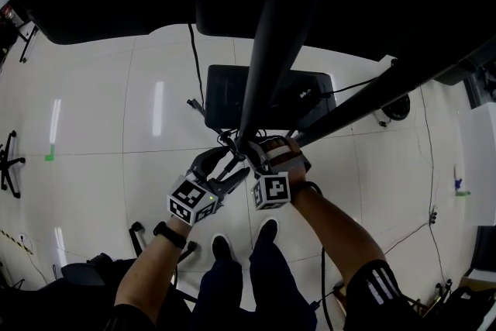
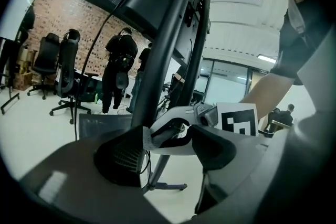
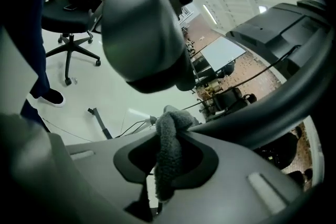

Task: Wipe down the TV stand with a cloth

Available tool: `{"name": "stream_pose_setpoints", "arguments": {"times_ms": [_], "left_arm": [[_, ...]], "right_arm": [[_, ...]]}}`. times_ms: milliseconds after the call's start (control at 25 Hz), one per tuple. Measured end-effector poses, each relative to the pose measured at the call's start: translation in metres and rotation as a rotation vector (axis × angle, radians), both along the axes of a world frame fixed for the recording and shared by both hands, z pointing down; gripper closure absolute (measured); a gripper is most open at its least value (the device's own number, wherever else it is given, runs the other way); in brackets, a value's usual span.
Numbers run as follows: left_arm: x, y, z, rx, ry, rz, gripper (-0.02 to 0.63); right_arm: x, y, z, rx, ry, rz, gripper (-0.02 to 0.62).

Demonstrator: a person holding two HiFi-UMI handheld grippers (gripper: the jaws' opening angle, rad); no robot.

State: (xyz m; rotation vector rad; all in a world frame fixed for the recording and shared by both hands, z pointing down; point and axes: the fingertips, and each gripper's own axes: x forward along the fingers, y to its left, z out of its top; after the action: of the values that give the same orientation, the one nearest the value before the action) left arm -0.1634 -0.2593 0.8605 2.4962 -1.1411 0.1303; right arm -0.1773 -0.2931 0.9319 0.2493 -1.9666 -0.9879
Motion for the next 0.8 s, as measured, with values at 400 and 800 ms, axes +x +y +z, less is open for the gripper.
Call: {"name": "stream_pose_setpoints", "arguments": {"times_ms": [400, 800], "left_arm": [[0.0, 0.022, 0.022, -0.044, -0.023, 0.012, 0.288], [0.016, 0.062, -0.117, 0.095, -0.017, 0.046, 0.288]], "right_arm": [[0.005, 0.005, 0.036, -0.183, -0.059, 0.092, 0.535], [0.01, 0.06, -0.173, -0.162, -0.379, 0.127, 0.532]]}}
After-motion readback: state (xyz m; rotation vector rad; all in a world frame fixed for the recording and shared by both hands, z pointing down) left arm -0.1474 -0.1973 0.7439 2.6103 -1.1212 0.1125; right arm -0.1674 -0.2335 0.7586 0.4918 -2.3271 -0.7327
